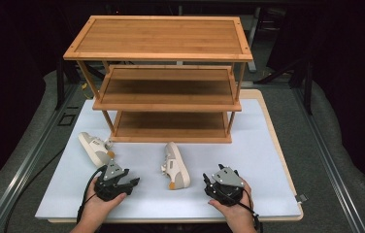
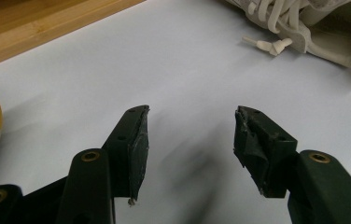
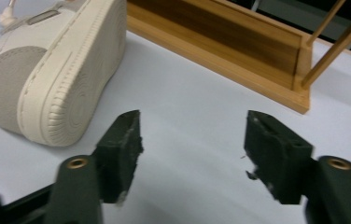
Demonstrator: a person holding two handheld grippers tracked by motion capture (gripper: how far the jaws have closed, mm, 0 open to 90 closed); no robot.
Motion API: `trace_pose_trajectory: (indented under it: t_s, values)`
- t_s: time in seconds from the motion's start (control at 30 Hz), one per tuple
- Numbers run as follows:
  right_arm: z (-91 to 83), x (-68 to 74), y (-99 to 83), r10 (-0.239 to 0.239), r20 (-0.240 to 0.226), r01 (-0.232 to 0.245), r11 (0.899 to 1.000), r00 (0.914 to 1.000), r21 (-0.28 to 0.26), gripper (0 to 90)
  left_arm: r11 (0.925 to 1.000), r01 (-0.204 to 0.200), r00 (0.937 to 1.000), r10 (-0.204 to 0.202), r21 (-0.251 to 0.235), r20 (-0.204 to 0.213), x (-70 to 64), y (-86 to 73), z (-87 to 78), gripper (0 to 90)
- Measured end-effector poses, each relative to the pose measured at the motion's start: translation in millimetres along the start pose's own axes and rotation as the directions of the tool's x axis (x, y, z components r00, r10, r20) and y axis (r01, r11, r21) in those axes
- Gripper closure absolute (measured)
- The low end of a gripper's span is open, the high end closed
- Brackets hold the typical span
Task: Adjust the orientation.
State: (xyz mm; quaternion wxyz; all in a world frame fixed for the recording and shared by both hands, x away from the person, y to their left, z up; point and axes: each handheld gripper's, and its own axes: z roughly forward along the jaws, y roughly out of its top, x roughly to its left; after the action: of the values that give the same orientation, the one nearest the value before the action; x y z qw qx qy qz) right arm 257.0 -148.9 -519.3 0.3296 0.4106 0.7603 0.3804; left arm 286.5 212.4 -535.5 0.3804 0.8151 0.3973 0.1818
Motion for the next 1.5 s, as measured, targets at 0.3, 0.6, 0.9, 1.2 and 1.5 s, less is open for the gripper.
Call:
trace_pose_trajectory:
  t_s: [0.3,0.6,0.9,1.2,1.5]
  values:
    - [6.6,6.4,-1.0,-0.029,-0.037,0.031,0.999,0.9989,0.044,28.5,0.9997,0.012,0.9999,-0.012,0.020,-0.003,6.0,-2.4,4.8,44.7]
    - [2.5,6.4,2.9,0.011,-0.104,-0.012,1.000,0.9945,-0.007,36.7,0.9990,0.024,0.9994,-0.023,0.038,-0.026,7.2,-4.1,7.4,44.6]
    - [-4.1,13.4,23.5,-0.023,-0.189,0.015,0.999,0.9816,-0.045,55.2,0.9989,0.038,0.9993,-0.038,0.028,-0.006,7.3,-3.8,7.7,44.6]
    - [16.8,28.1,37.5,0.023,-0.247,-0.034,0.999,0.9688,-0.041,56.2,0.9991,0.039,0.9992,-0.039,0.016,0.004,4.3,-3.1,6.0,44.6]
    - [26.8,29.4,36.2,0.049,-0.252,-0.055,0.998,0.9666,-0.017,52.8,0.9992,0.039,0.9992,-0.039,0.003,0.002,3.6,-2.6,2.1,43.1]
